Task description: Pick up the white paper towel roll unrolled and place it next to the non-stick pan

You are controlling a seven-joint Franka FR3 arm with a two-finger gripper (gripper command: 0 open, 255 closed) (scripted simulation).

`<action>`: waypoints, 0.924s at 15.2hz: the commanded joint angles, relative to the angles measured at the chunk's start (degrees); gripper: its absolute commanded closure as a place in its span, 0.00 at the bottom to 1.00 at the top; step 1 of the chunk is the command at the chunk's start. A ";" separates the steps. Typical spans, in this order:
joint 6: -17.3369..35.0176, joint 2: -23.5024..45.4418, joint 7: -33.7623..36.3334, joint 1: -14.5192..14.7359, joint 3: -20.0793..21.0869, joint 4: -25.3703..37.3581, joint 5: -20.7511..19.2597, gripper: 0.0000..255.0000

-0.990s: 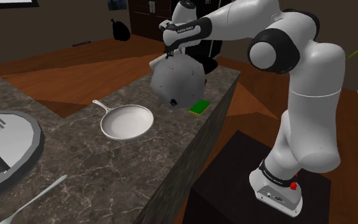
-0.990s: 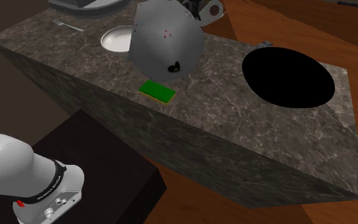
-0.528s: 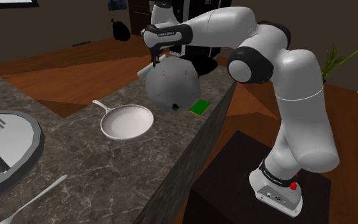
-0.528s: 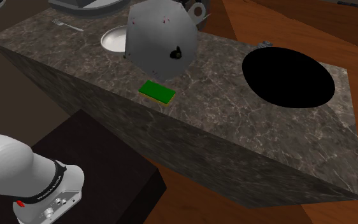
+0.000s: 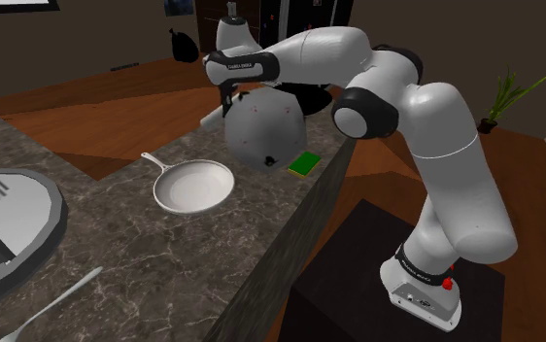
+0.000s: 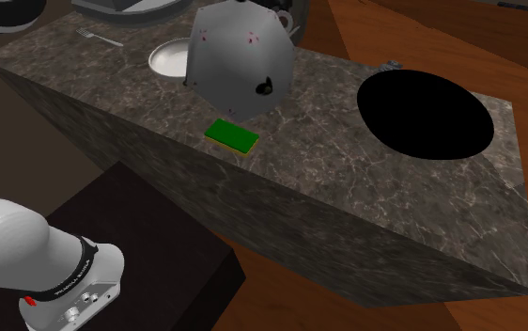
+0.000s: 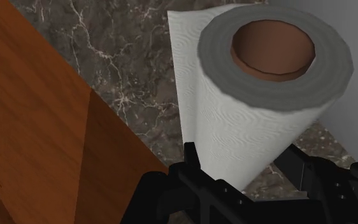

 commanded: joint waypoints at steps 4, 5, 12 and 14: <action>3.28 0.98 -0.19 0.23 0.42 -2.60 0.55 1.00; 3.90 1.20 -0.23 0.23 0.55 -3.02 0.66 1.00; 8.16 2.84 -0.26 -0.40 2.14 -5.49 0.94 1.00; 9.34 3.37 -0.21 -0.71 2.74 -6.04 0.92 1.00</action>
